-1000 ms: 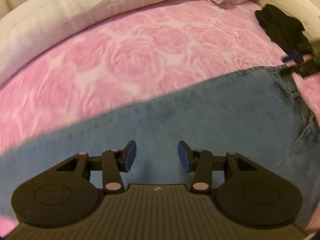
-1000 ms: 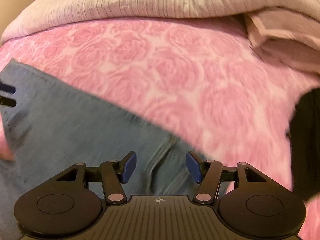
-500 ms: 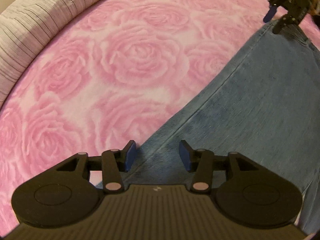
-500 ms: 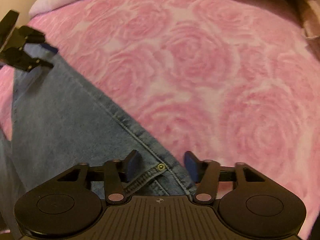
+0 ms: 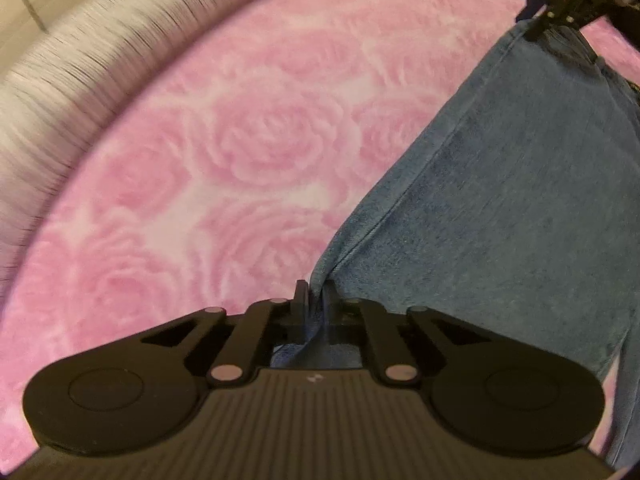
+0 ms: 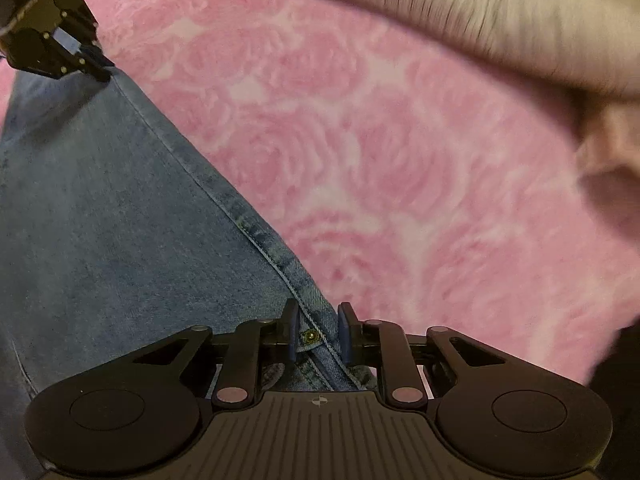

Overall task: Fold clothes
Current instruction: 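Grasp the waistband with the right tool and fold one leg over the other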

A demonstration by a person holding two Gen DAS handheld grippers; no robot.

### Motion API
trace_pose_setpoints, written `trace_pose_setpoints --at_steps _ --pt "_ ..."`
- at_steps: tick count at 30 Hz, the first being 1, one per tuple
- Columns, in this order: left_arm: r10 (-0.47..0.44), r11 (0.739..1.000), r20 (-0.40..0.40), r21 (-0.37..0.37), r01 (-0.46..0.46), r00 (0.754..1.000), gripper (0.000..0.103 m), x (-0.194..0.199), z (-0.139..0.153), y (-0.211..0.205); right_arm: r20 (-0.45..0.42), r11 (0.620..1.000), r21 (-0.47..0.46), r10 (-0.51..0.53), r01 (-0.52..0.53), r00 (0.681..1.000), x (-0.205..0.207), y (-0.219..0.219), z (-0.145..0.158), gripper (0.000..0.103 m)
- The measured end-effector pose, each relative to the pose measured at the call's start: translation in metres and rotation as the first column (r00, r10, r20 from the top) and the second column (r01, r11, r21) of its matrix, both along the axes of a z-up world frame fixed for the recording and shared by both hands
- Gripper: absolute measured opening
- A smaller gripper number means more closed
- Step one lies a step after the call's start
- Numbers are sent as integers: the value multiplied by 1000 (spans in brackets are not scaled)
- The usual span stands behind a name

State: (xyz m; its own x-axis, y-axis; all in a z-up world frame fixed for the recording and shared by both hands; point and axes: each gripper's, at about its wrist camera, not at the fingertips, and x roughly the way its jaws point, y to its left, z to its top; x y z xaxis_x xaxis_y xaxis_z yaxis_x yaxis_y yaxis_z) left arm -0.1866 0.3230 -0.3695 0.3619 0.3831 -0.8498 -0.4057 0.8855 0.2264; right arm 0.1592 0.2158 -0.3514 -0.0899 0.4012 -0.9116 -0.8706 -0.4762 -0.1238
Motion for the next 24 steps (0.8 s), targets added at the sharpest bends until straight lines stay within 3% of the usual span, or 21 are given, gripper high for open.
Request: trace_pose_setpoints --at_steps 2,5,7,9,11,12,15,16,17,18,19,21,22,24 --pt "50 997 43 59 -53 998 6 -13 27 -28 36 995 98 -15 11 999 -11 -27 24 18" --pt "154 986 140 50 -162 978 5 -45 73 -78 70 974 226 -37 20 997 -31 -78 66 18" --pt "240 971 189 -34 -238 952 5 -71 95 -115 109 961 277 -31 0 994 -50 -120 91 18" --pt "335 940 214 -138 -311 918 5 -96 108 -152 147 961 276 -25 -17 989 -70 -165 103 18" --pt "440 885 195 -258 -387 877 6 -117 105 -189 186 967 252 -7 -41 982 -92 -208 110 18" --pt "498 843 168 -324 -430 850 6 -127 96 -206 194 978 205 -11 -29 981 -102 -229 106 18" --pt "644 678 50 -499 -540 763 6 -148 62 -245 225 1000 5 -29 28 974 -132 -281 75 18" --pt "669 632 17 -539 -556 743 6 -152 53 -255 254 997 -61 -35 52 967 -140 -293 60 19" --pt "682 602 0 -568 -562 731 7 -154 48 -264 290 990 -110 -48 84 956 -145 -302 47 19" --pt "688 592 -1 -576 -563 725 8 -156 48 -270 326 981 -157 -60 117 943 -151 -311 34 20" --pt "692 595 7 -571 -566 722 11 -157 51 -274 320 974 -147 -117 171 940 -151 -314 32 21" --pt "710 592 20 -560 -580 704 24 -160 55 -280 305 952 -129 -229 278 925 -151 -320 30 30" --pt "731 578 25 -554 -600 682 26 -162 56 -278 244 925 -112 -329 364 912 -142 -318 33 33" --pt "781 538 39 -549 -640 624 28 -168 56 -272 115 844 -98 -516 527 849 -122 -316 41 41"
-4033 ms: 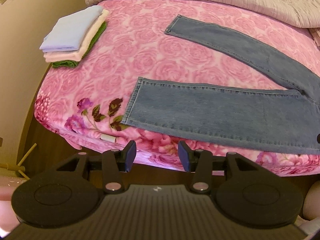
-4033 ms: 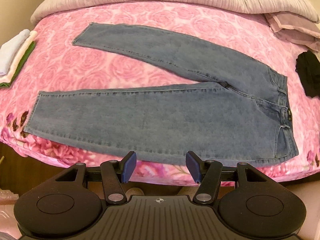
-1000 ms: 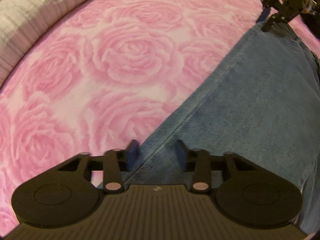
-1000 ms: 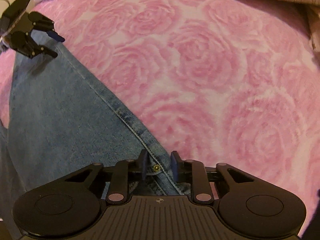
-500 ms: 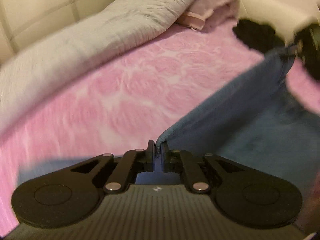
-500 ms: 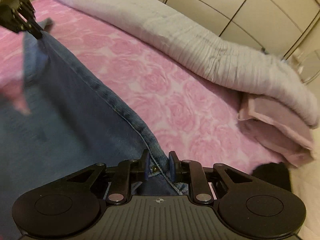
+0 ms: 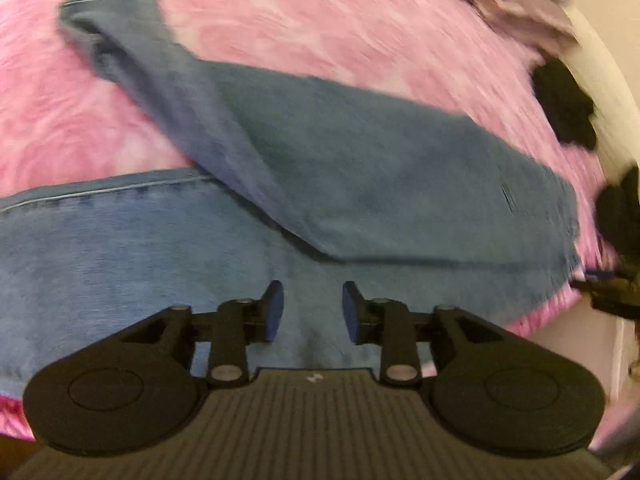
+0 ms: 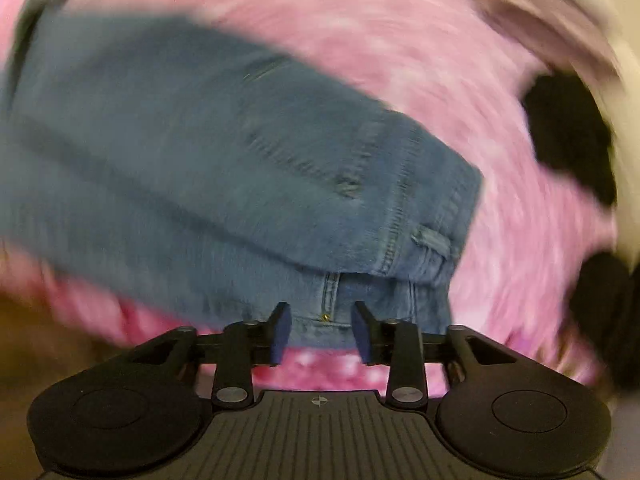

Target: Fold clothes

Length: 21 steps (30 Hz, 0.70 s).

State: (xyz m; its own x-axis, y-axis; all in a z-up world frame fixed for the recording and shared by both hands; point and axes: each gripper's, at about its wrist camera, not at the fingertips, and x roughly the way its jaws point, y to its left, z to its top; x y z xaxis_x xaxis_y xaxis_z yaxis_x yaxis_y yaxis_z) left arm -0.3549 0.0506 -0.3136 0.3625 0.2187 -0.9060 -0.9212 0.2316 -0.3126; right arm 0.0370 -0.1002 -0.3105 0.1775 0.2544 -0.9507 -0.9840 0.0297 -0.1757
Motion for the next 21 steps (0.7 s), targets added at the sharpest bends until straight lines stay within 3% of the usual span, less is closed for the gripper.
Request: trace_pose_setpoints --at_steps 2,3,6,7,10,12,15,19,21 --pt "112 994 30 8 -113 993 30 -8 -3 11 -117 978 61 -191 199 974 20 2 7 46" --pt "169 986 45 9 -169 985 30 -12 -5 16 -212 941 79 -306 328 928 37 1 6 47" --pt "327 945 84 0 -328 941 39 -24 -11 33 -444 772 66 -545 632 712 81 -10 -4 47" --pt "366 930 89 -7 -367 926 39 -27 -13 39 -504 705 46 -595 708 626 94 -15 -9 47" --pt "448 893 83 7 -451 890 39 -31 -20 57 -616 529 -14 -673 849 410 124 -36 -26 47" --pt "467 883 51 23 -469 883 39 -30 -27 69 -656 448 -34 -684 893 318 136 -47 -34 47" --pt "458 888 15 36 -458 889 34 -27 -35 78 -707 377 -57 -669 924 229 146 -58 -43 47" --pt "426 903 -19 60 -425 904 33 -23 -43 83 -744 338 -38 -638 940 199 161 -60 -50 47" --pt "413 909 -29 77 -410 910 33 -20 -46 84 -745 336 -25 -634 941 207 165 -60 -49 47"
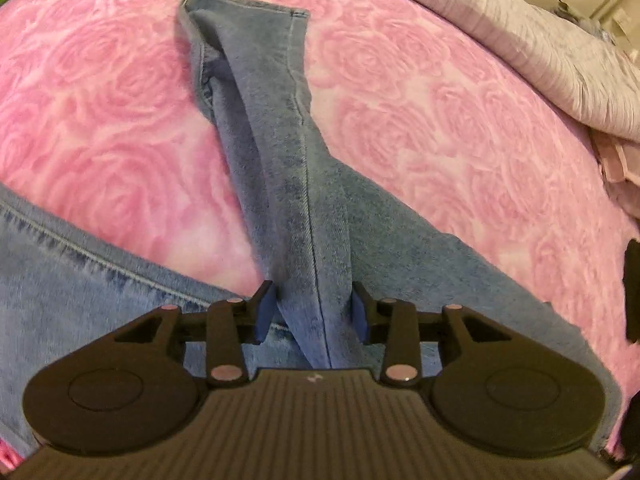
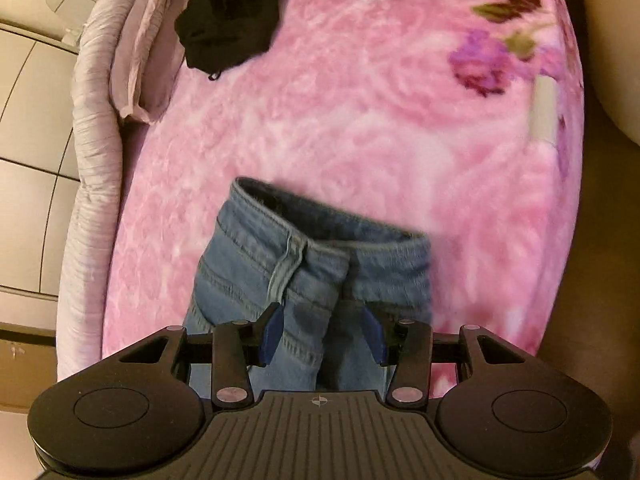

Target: Fold clothes

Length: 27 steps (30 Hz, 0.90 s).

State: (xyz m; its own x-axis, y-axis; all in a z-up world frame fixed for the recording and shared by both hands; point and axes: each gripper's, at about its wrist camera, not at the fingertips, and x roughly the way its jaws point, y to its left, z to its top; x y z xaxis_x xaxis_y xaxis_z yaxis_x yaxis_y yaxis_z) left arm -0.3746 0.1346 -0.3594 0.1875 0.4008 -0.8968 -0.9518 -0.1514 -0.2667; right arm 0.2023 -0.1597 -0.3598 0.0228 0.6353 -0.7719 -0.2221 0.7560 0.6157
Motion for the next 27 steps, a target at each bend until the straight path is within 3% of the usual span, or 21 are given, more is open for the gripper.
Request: trace_pose_setpoints --at_steps 2,4,5,7,10,13,18,21,27 --pt "-12 1000 -12 1 12 1000 30 3 -1 2 -1 1000 -1 7 -7 1000 4 6 -5 47" --pt "-20 1000 -27 13 21 999 9 4 2 1 13 1000 2 25 -26 1000 5 9 -7 44" --pt "-19 999 -37 33 20 999 4 2 8 -5 27 999 -6 43 -43 999 6 11 -6 25" --pt "-15 997 -56 75 19 998 3 -2 20 -16 73 995 -36 100 -98 992 6 18 0 19" --pt "-1 990 -77 140 12 997 3 -10 39 -37 118 989 10 147 -149 982 6 15 16 15" --pt "37 982 -64 190 -24 997 5 -29 55 -86 157 979 47 187 -196 970 5 5 36 13" --pt "87 995 -86 54 -82 992 5 -40 16 -142 112 973 -76 227 -219 967 8 -12 16 13" --pt "96 992 -105 90 -87 990 5 -35 15 -147 87 976 -76 208 -202 974 9 -16 10 13" --pt "93 986 -122 147 -75 988 5 -34 32 -163 122 969 -25 247 -245 961 11 -23 24 13"
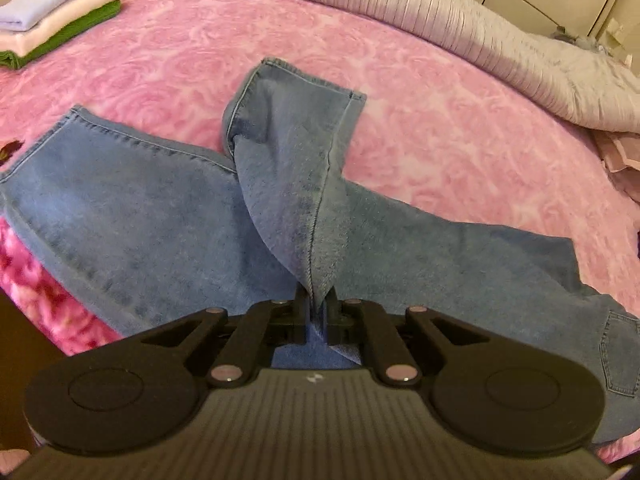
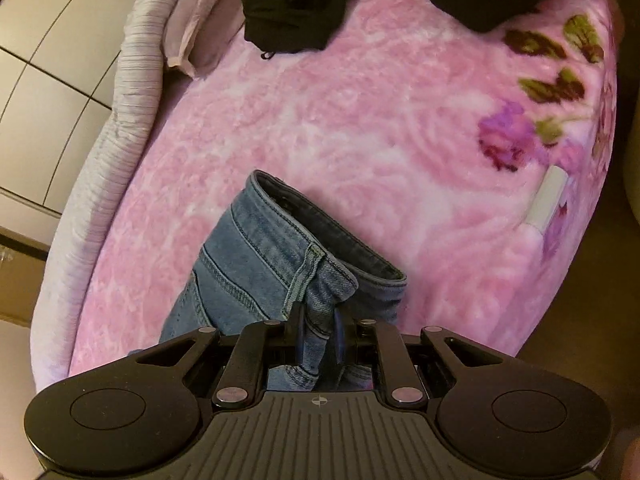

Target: Fold clothes

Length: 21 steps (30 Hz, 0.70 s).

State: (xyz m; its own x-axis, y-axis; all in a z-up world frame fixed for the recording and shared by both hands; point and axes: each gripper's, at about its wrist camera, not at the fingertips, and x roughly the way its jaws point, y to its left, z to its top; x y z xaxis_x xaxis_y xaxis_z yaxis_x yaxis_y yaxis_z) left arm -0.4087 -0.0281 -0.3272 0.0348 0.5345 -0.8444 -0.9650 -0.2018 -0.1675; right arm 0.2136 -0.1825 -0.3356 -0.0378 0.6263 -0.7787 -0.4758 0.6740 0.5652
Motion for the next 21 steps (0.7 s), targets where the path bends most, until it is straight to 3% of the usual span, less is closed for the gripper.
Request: trace_pose_setpoints --at_steps 6,8,11,15,17,21 --pt "-25 997 -75 -68 20 997 7 15 -35 0 -7 997 -69 -15 14 1000 -1 5 -22 14" --pt "-26 996 -92 -90 18 995 9 17 -41 0 16 993 -116 15 -13 1000 -2 9 -16 17" --pt "-38 994 -116 -102 26 992 16 18 -29 -5 48 981 -186 63 -53 997 -2 16 -7 43" --pt "-43 991 -126 -134 26 991 19 14 0 -19 265 959 -269 166 -93 950 -13 25 37 45" --pt "-50 988 -144 -153 28 988 19 13 13 -26 313 959 -238 223 -151 923 -24 35 56 45" --pt "-39 986 -168 -168 11 985 19 6 32 -27 250 914 -205 396 -351 884 -62 76 63 45"
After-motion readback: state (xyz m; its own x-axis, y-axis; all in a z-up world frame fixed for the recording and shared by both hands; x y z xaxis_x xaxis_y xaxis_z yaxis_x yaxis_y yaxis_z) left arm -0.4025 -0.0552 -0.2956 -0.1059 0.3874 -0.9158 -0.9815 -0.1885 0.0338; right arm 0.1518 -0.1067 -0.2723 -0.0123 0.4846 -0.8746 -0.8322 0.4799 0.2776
